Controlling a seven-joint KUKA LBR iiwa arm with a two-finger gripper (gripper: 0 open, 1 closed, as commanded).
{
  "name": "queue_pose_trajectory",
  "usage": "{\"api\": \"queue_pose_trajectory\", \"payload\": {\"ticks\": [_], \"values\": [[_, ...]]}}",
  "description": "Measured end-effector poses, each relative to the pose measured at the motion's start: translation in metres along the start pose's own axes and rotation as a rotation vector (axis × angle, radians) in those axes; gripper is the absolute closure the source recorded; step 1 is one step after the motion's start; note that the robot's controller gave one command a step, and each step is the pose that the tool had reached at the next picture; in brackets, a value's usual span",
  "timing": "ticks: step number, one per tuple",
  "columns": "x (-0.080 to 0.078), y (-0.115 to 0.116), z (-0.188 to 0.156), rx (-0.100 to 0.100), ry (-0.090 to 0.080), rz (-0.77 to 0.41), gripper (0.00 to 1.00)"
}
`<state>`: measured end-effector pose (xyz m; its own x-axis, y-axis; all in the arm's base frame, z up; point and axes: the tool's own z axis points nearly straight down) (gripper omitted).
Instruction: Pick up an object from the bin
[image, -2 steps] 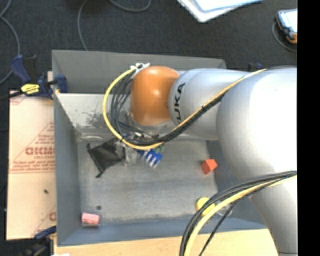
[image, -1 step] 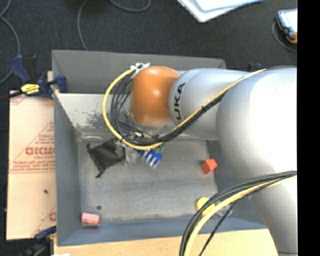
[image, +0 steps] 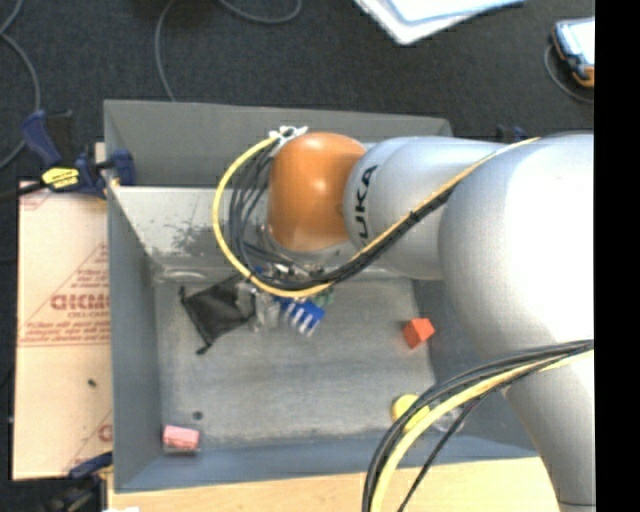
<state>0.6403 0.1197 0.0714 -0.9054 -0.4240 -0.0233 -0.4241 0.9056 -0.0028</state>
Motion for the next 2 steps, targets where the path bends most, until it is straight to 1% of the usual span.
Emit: {"api": "queue_pose_trajectory", "payload": {"ticks": [1,2], "values": [[0.0,0.0,0.0,0.0,0.0,0.001,1.0],[0.006,-0.008,-0.027,0.002,-0.009,-0.003,1.0]]}}
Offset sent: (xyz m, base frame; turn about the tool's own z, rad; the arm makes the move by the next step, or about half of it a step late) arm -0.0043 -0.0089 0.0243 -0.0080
